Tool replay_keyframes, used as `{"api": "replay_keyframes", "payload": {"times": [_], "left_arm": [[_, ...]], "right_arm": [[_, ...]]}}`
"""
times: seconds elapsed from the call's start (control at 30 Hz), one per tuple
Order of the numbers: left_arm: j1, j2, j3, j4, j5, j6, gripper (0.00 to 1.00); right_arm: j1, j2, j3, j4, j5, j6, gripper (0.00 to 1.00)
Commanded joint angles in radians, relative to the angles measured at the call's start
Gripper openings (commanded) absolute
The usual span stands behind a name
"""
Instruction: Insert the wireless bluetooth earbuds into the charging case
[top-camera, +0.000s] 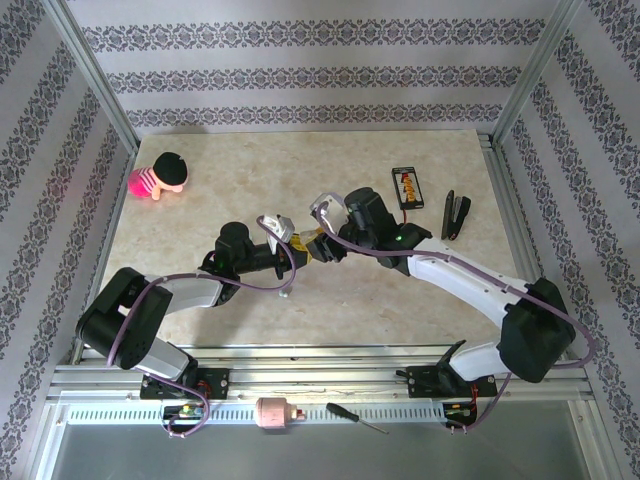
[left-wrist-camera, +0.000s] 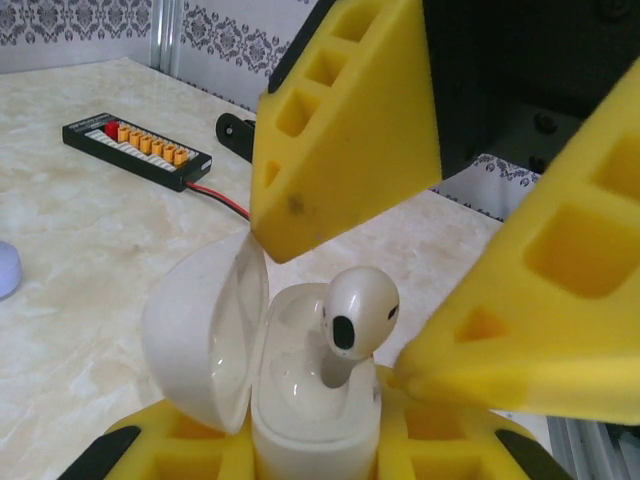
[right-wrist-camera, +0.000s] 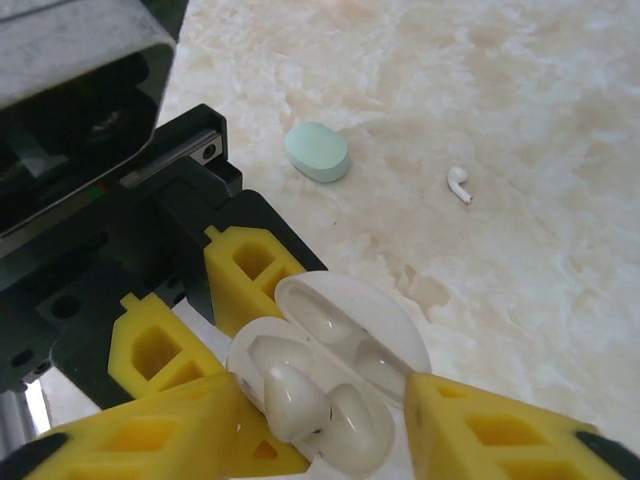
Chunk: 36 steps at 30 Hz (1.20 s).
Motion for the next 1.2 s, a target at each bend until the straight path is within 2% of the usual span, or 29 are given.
{"api": "replay_keyframes", "payload": {"times": [0.0,0.17,0.33,0.6,0.87,1.17], "left_arm": [[0.012,-0.002,0.001,0.078,0.020,-0.005,0.04],[0.013,0.000,0.001,0.080,0.019,-0.003,0.04],[0.013,0.002,-0.001,0.079,0.020,-0.001,0.04],[0.014,-0.018,-0.005,0.081,0.018,-0.009,0.04],[0.021,-0.029,-0.012,0.096,0.017,-0.032,0.04],[0.027,-0.012,-0.002,0.124,0.027,-0.052,0.04]], "right_arm": [[-0.029,-0.061,-0.001,0.014,-0.017,0.047,0.59],[-0.057,-0.072,-0.014,0.037,-0.082,0.105,0.72],[-0.063,-0.036,-0.004,0.018,-0.110,0.113,0.76],[-0.075,0.015,0.003,0.005,-0.102,0.124,0.75],[-0.125,0.009,-0.022,-0.021,-0.116,0.124,0.64],[-0.151,-0.036,-0.036,-0.032,-0.132,0.100,0.68]]}}
